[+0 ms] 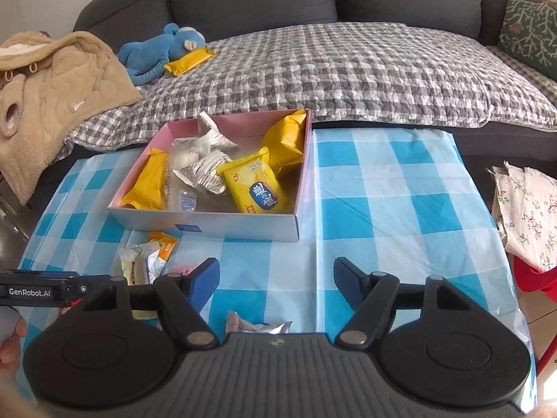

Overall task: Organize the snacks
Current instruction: 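Grasp a white-and-red wrapped cake with the left tool while the right tool grasps a pink bar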

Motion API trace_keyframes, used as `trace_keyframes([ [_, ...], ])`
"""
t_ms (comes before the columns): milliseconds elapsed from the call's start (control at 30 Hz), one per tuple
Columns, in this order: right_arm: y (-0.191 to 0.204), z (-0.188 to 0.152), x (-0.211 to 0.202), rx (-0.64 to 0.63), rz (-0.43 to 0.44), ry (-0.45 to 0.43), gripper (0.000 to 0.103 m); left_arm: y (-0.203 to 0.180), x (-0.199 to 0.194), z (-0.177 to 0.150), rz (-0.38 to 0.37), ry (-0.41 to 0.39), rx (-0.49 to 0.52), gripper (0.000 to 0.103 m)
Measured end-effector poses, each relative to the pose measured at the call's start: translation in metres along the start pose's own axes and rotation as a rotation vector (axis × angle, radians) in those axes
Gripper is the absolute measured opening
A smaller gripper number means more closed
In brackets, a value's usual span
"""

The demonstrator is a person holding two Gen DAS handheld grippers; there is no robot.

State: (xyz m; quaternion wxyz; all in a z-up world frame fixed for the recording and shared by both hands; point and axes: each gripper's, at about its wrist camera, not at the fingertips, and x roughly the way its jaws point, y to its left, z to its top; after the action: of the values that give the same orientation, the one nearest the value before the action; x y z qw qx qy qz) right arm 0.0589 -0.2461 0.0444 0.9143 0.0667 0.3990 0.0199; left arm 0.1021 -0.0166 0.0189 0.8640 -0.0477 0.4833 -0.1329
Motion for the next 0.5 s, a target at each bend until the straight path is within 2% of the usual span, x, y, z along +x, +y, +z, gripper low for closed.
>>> trace_keyframes([
  [67, 0.004, 0.000, 0.003, -0.009, 0.002, 0.008, 0.067, -0.013, 0.006, 0.000, 0.012, 0.013, 0.013, 0.089],
  [133, 0.007, 0.000, 0.003, -0.021, 0.007, 0.009, 0.066, -0.025, 0.010, 0.000, 0.022, -0.010, 0.043, 0.089],
  [267, 0.012, -0.001, 0.003, -0.039, 0.022, 0.014, 0.063, -0.037, 0.031, -0.002, 0.107, 0.011, 0.114, 0.089],
  [300, 0.011, -0.001, 0.003, -0.043, 0.023, 0.018, 0.063, -0.036, 0.036, -0.003, 0.121, 0.018, 0.115, 0.093],
  [400, 0.011, -0.002, 0.009, -0.053, 0.018, 0.042, 0.060, -0.030, 0.038, -0.001, 0.104, 0.004, 0.090, 0.094],
  [433, 0.011, -0.003, 0.011, -0.056, 0.018, 0.051, 0.060, -0.029, 0.039, 0.000, 0.106, 0.000, 0.094, 0.092],
  [500, 0.014, -0.005, 0.015, -0.069, 0.017, 0.068, 0.057, -0.027, 0.041, 0.000, 0.137, 0.010, 0.090, 0.079],
])
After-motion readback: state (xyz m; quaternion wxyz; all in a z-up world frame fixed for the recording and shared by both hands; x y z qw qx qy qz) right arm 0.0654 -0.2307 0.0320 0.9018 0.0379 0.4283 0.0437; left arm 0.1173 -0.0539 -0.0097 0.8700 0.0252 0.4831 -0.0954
